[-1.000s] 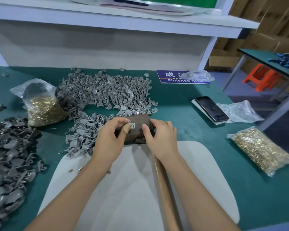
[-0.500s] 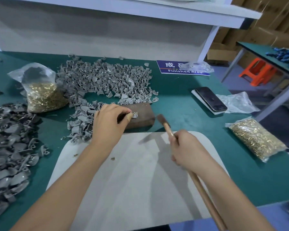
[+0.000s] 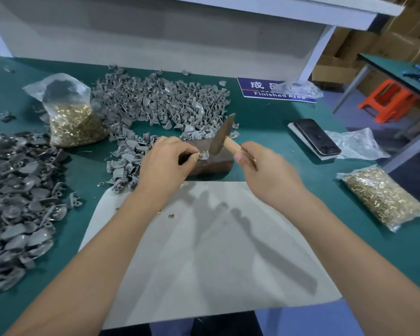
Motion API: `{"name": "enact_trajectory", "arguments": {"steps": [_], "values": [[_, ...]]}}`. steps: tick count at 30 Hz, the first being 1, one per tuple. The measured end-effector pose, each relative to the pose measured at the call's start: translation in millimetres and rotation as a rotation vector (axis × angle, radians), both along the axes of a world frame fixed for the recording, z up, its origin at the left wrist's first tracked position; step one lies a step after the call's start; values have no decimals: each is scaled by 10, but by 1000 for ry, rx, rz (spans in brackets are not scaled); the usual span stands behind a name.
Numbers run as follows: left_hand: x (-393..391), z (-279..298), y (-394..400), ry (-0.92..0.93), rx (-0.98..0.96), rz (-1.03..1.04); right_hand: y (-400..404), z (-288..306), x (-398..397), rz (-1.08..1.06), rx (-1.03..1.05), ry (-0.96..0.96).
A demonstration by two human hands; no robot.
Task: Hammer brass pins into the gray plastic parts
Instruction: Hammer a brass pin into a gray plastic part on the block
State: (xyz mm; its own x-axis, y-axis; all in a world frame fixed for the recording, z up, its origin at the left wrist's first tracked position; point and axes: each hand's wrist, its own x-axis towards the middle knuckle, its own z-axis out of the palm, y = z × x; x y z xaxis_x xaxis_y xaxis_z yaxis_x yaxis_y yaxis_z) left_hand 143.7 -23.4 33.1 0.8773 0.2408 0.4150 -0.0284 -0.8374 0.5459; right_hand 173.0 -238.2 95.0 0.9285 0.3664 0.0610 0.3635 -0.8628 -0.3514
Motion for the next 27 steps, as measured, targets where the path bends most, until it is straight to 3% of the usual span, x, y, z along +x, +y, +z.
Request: {"name": "enact_trajectory", "arguments": {"steps": [4, 7, 13, 17, 22, 25, 27], "values": [[-10, 10, -7, -9, 70, 15, 92, 49, -21, 4, -65, -111], [-19, 20, 0, -34, 102, -4, 143, 47, -36, -43, 10, -185], [-5, 50, 3, -24, 105, 11, 158, -63, -60, 19, -19, -71], [-17, 33, 12, -28, 118, -2, 159, -58, -84, -23, 100, -161], [-6, 48, 4, -10, 114, 22, 190, -34, -60, -5, -30, -118], [-6, 57, -1, -19, 110, 10, 190, 4, -63, -51, 103, -206], [-15, 57, -1, -19, 106, 16, 217, -33, -110, -23, 80, -165]]}}
